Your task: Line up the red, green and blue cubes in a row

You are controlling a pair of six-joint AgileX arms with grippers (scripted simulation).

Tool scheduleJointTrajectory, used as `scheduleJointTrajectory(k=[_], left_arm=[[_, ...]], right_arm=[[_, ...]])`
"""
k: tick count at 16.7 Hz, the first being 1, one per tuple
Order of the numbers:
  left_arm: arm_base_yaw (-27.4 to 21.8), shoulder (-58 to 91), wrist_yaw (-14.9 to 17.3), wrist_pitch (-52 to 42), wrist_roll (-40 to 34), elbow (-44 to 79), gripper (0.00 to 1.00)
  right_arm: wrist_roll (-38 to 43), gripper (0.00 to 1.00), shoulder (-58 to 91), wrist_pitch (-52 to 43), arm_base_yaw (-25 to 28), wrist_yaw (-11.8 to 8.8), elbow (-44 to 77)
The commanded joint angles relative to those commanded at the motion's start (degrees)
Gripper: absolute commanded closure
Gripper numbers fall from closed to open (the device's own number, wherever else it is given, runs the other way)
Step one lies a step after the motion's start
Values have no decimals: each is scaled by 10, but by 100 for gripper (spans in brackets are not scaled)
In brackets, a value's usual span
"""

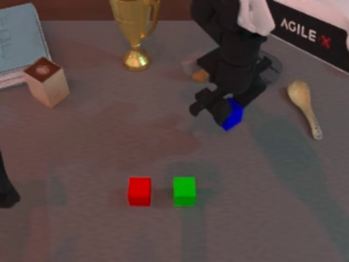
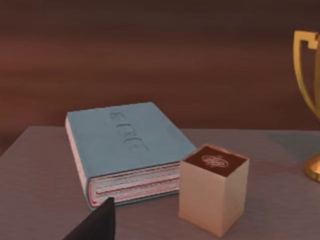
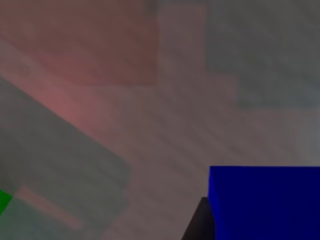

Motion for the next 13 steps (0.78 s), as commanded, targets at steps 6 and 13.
scheduleJointTrajectory(k=[6, 13], left_arm=[[0, 0, 0, 0, 0, 0, 0], [0, 0, 0, 0, 0, 0, 0]], right_arm=[[64, 100, -48, 22, 8, 0, -63], [342, 100, -209, 80, 46, 0, -302]])
